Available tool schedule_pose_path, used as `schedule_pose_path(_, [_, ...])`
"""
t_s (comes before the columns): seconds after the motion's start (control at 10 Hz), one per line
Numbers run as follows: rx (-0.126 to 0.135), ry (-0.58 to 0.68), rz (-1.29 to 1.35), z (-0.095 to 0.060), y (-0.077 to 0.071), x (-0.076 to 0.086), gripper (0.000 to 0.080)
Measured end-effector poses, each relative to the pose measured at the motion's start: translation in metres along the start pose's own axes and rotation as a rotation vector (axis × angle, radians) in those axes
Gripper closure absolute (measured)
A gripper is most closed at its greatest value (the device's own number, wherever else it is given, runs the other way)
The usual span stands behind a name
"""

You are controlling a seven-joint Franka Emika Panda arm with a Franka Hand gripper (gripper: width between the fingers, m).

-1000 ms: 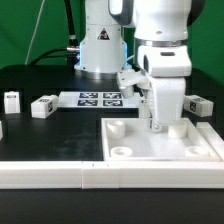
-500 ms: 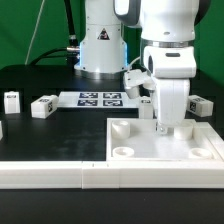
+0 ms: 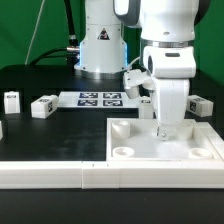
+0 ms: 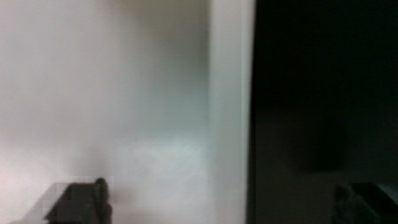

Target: Assemble one leg

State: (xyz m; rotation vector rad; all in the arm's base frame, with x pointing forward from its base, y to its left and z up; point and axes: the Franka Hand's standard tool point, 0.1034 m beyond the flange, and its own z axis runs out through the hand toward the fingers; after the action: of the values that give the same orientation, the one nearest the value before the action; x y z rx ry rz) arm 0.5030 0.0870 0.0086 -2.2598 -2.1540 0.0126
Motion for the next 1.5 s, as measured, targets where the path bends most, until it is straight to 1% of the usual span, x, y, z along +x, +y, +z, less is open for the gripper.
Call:
schedule_pose_path(0.1, [0.0,0.0,0.0,0.0,0.0,0.0,0.0157])
schedule_pose_path(0.4, [-0.001,0.0,0.001,-0.001,0.0,0.0,0.0151])
schedule_pose_path(0.5, [-0.011,-0.002,0.086,-0.009,-0.006,0.006,0.0151])
schedule_pose_path(0.7, [-0.034,-0.01,0.164,-0.034,-0.028,0.025,0.0151])
schedule_pose_path(0.9, [-0.055,-0.006,0.245,-0.047,-0.034,0.044,0.0151])
schedule_pose_path(1.1, [-0.049,-0.008,0.241,-0.044,-0.034,0.041,0.0151])
schedule_pose_path(1.2, [-0.046,0.0,0.376,-0.044,-0.035,0.043,0.0151])
schedule_pose_path(1.3, [-0.046,0.001,0.413,-0.043,-0.035,0.043,0.0151])
schedule_pose_path(1.4, [-0.042,0.008,0.536,-0.043,-0.035,0.044,0.0151])
schedule_pose_path(1.5, [-0.036,0.026,0.725,-0.039,-0.044,0.046,0.0151])
